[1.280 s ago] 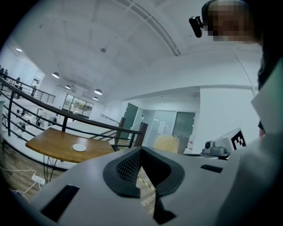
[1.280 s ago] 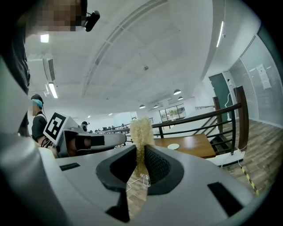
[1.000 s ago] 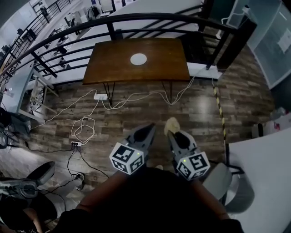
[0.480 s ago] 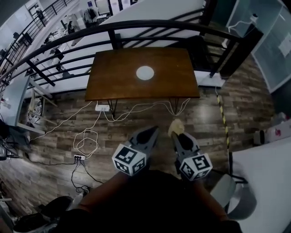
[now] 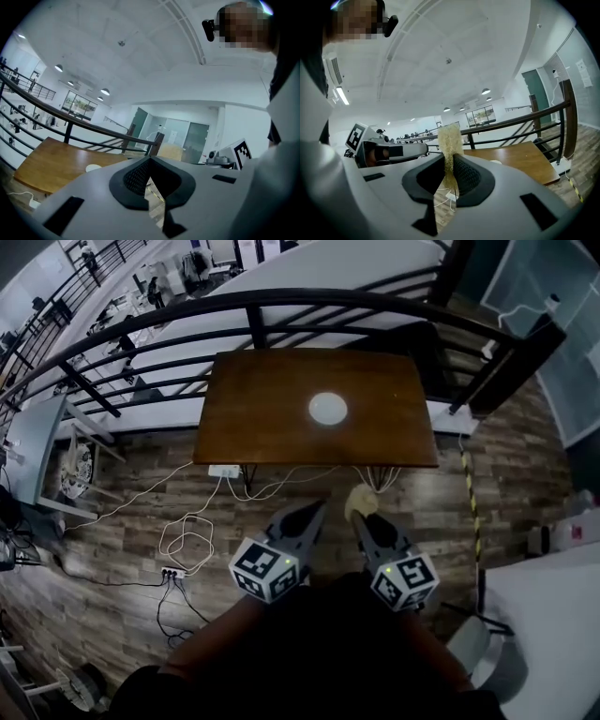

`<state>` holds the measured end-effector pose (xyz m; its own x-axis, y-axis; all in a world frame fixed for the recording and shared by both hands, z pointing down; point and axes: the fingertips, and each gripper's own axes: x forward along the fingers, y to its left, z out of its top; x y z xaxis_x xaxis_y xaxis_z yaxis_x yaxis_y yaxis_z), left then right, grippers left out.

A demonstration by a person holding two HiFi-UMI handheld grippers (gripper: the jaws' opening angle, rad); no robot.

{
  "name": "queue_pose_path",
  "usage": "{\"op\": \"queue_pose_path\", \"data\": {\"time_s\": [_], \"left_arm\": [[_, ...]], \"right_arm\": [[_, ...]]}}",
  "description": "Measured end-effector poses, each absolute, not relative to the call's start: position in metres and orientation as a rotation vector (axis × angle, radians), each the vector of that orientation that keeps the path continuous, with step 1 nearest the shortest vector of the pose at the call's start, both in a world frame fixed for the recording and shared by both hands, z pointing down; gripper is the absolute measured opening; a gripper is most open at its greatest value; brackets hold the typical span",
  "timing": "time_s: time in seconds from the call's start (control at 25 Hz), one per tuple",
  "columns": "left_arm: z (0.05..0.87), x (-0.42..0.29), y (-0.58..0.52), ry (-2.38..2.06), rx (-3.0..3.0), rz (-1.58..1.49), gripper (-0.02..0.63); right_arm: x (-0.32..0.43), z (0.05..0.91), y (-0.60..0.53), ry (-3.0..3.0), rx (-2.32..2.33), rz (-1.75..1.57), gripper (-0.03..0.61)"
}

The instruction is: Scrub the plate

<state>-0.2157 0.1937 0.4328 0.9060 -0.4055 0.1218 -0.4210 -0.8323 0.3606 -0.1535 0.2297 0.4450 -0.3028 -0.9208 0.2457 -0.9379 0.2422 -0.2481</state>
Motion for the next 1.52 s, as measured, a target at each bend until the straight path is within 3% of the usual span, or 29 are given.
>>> {"op": "queue_pose_path", "data": {"time_s": [0.4, 1.12, 1.52], "left_arm": [[0.444, -0.188, 0.118, -0.681, 2.682, 0.101, 0.009], [0.459, 0.015, -0.073, -0.839, 2.591, 0.138, 0.011], [0.489, 0.027, -0.144, -0.921, 2.549, 0.223, 0.011]], "right_arm": [[-0.134, 0.460, 0.143, -2.521, 1.713, 0.582, 0.055], [0.058, 0.460, -0.057, -2.654, 1.413, 0.641, 0.055], [0.094, 0.487, -0.127, -2.606, 1.353, 0.718, 0.055]]}}
